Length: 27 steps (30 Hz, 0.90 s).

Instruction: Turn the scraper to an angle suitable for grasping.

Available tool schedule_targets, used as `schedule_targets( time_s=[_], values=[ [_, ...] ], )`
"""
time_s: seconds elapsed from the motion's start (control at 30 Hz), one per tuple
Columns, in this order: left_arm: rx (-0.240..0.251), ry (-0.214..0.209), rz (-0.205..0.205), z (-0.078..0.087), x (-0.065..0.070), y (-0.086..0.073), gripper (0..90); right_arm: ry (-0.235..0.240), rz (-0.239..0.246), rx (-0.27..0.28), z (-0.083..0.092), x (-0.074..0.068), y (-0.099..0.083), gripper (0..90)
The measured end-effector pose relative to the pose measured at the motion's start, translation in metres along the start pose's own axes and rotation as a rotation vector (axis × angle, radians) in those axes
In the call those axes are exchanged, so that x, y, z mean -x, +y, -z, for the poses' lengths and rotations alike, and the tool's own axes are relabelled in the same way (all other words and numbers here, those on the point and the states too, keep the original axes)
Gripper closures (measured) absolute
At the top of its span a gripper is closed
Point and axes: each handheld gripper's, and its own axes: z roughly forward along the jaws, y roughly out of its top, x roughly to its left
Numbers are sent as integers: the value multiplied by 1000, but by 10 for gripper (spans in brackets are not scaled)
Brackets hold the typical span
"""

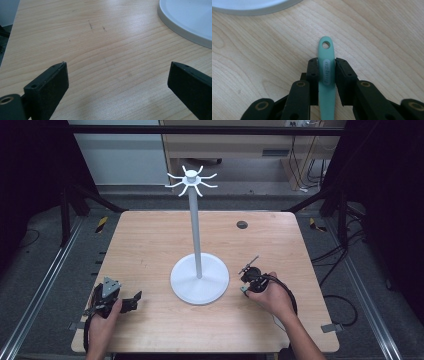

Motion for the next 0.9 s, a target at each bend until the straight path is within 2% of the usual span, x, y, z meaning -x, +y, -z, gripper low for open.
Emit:
schedule_targets(
  time_s=[0.03, 0.1, 0.13, 0.17, 0.2, 0.23, 0.33, 0.37, 0.43, 0.73, 0.9],
  values=[
    [-1, 0, -1, 0, 0, 0, 29, -5, -22, 21, 3, 2, -2, 743],
    [-2, -1, -2, 0, 0, 0, 29, -2, -22, 61, 7, 6, -4, 743],
    [-2, -1, -2, 0, 0, 0, 29, -2, -22, 61, 7, 6, -4, 743],
    [-3, -1, -3, 0, 1, 0, 29, -4, -39, 89, 14, 7, -4, 744],
    [-3, -1, -3, 0, 1, 0, 29, -4, -39, 89, 14, 7, -4, 744],
    [-4, -2, -6, -1, 1, 0, 29, -6, -42, 121, 20, 9, -5, 743],
    [-5, -2, -13, -1, 2, 0, 30, -21, -45, 170, 33, 11, -5, 744],
    [-4, -4, -13, -1, 3, 0, 30, -21, -45, 170, 33, 11, -5, 744],
    [-7, -5, -22, -1, 4, 0, 30, -22, -55, 221, 43, 14, -9, 744],
    [0, 3, -12, 1, 2, 0, 30, -29, -76, 315, 59, 20, -18, 744],
    [-6, 2, -16, 1, 1, -1, 30, -39, -80, 346, 66, 22, -17, 744]
  ],
)
